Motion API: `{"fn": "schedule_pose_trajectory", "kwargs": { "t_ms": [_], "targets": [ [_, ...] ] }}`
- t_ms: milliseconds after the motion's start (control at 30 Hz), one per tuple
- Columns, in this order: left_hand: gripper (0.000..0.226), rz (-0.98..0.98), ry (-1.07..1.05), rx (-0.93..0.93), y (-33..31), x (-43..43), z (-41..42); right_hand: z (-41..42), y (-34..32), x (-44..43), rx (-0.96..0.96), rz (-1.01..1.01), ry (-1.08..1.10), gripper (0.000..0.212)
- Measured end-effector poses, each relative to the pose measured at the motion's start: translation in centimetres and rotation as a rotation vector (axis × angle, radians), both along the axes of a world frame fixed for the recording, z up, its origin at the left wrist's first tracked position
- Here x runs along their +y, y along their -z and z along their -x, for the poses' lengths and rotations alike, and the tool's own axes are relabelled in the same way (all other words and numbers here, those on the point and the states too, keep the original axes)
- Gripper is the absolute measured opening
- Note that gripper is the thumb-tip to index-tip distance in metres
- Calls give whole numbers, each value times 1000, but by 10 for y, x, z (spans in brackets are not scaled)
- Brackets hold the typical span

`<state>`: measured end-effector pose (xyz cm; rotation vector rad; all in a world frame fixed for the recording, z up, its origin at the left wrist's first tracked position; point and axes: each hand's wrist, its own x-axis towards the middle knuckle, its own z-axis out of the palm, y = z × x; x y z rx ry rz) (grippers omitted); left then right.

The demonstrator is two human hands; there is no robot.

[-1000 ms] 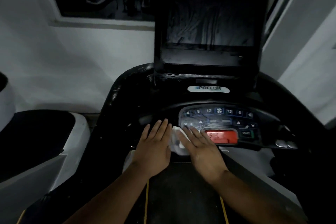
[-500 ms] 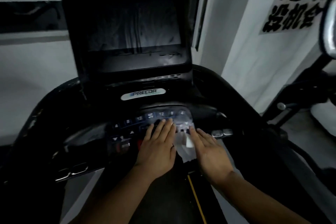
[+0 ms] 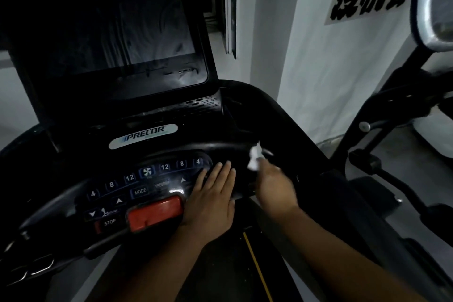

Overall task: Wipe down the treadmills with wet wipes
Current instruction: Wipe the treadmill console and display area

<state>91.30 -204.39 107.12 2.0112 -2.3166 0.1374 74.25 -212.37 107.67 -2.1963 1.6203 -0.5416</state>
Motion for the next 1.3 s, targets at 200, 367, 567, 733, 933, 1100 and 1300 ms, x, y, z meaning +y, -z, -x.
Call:
{"fn": "schedule_pose_trajectory", "kwargs": {
  "t_ms": [200,367,567,733,933,1100,1300],
  "targets": [
    [67,16,51,-34,11,-8,-13,-7,82,62,47,149,-348,57],
    [66,34,87,-37,9,-15,-10,-2,66,22,-9,141,-11,55],
    [66,23,150,-101,11,-24,-4,-2,83,43,88,108,-216,69],
    [66,-7,146,-106,11,-30,5,32,85,2,137,77,50,76],
    [65,-4,136,-153,15,-30,3,22,82,27,-33,80,-128,69],
    [64,-5,109,-153,15,-30,7,37,94,2,-58,98,125,62],
    [63,19,94,-167,15,-30,9,16,85,32,-109,86,-148,58]
  ]
}}
